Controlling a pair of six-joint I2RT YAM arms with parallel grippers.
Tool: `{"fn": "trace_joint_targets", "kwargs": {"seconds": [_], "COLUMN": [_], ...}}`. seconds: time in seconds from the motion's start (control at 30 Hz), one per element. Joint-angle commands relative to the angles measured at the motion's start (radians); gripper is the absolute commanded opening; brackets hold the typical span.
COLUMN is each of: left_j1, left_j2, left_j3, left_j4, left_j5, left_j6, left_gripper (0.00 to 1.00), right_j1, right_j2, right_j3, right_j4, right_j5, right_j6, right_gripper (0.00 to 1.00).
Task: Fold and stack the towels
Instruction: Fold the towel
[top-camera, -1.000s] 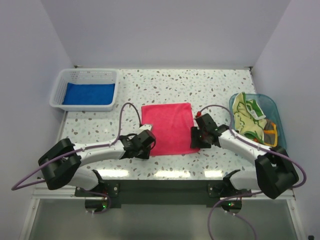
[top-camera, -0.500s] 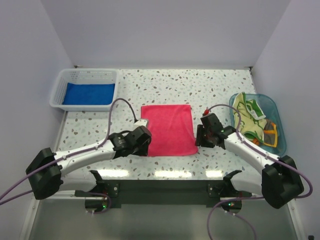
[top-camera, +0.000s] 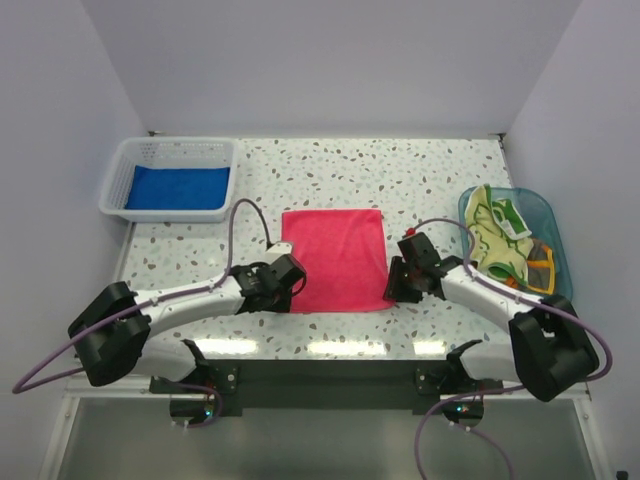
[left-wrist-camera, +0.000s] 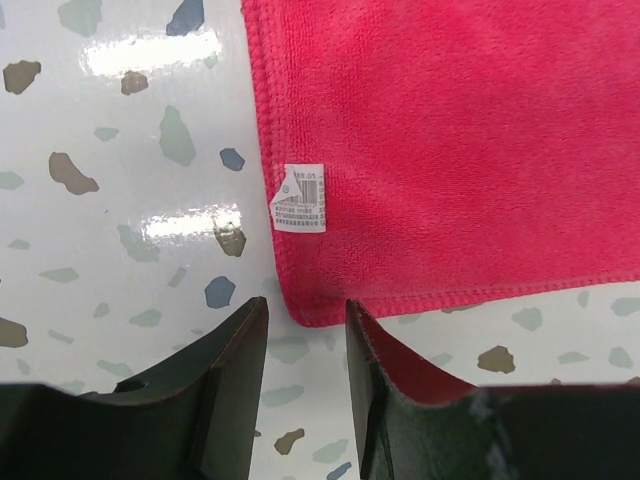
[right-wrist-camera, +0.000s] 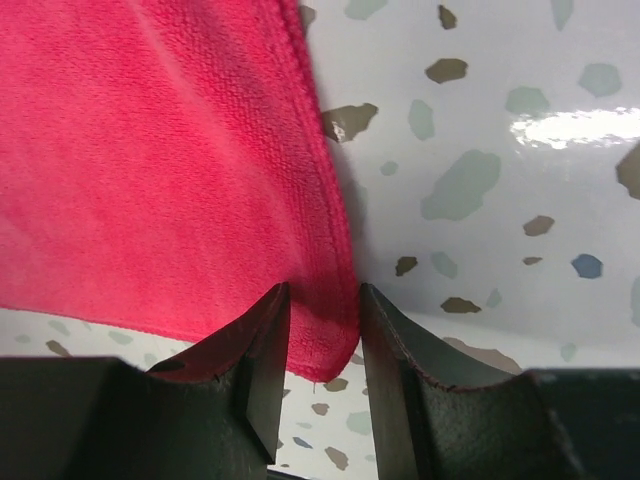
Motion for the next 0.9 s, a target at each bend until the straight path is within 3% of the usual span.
{"fn": "trace_joint_targets", "kwargs": {"seconds": [0.0, 0.1, 0.2, 0.3, 0.43, 0.53, 0.67, 0.8, 0.87], "left_j1": [0.008, 0.013, 0.016, 0.016, 0.016, 0.016, 0.016, 0.016, 0.016], "left_j2": [0.027, 0.051, 0.076, 0.094, 0.114, 0.125, 0.123, 0.108, 0.099], "left_j3": [-0.024, -0.046, -0.049, -0.046, -0.041, -0.038, -0.040, -0.044, -0.044], "left_j4": [0.041, 0.036, 0.024, 0.009, -0.002, -0.004, -0.007, -0.011, -0.013], "left_j5": [-0.036, -0.040, -0.045, -0.054, -0.054, -0.048, -0.034, -0.028, -0.024], "left_j6": [-0.037, -0.051, -0.062, -0.068, -0.070, -0.067, -0.065, -0.059, -0.057], "left_gripper": [0.41, 0.40, 0.37, 0.33, 0.29, 0.29, 0.28, 0.29, 0.29], "right_j1": [-0.002, -0.002, -0.001, -0.001, 0.005, 0.028, 0.054, 0.054, 0.054], "right_j2": [0.040, 0.072, 0.082, 0.076, 0.074, 0.071, 0.059, 0.022, 0.005], "right_j3": [-0.034, -0.029, 0.014, 0.100, 0.209, 0.239, 0.233, 0.230, 0.230], "right_j4": [0.067, 0.081, 0.018, -0.108, -0.287, -0.367, -0.384, -0.367, -0.347], "right_j5": [-0.064, -0.098, -0.063, 0.021, 0.115, 0.195, 0.189, 0.150, 0.138], "right_j6": [0.038, 0.032, -0.008, -0.063, -0.120, -0.134, -0.137, -0.123, -0.120], "right_gripper": [0.38, 0.32, 0.12, 0.03, 0.05, 0.16, 0.34, 0.36, 0.32]}}
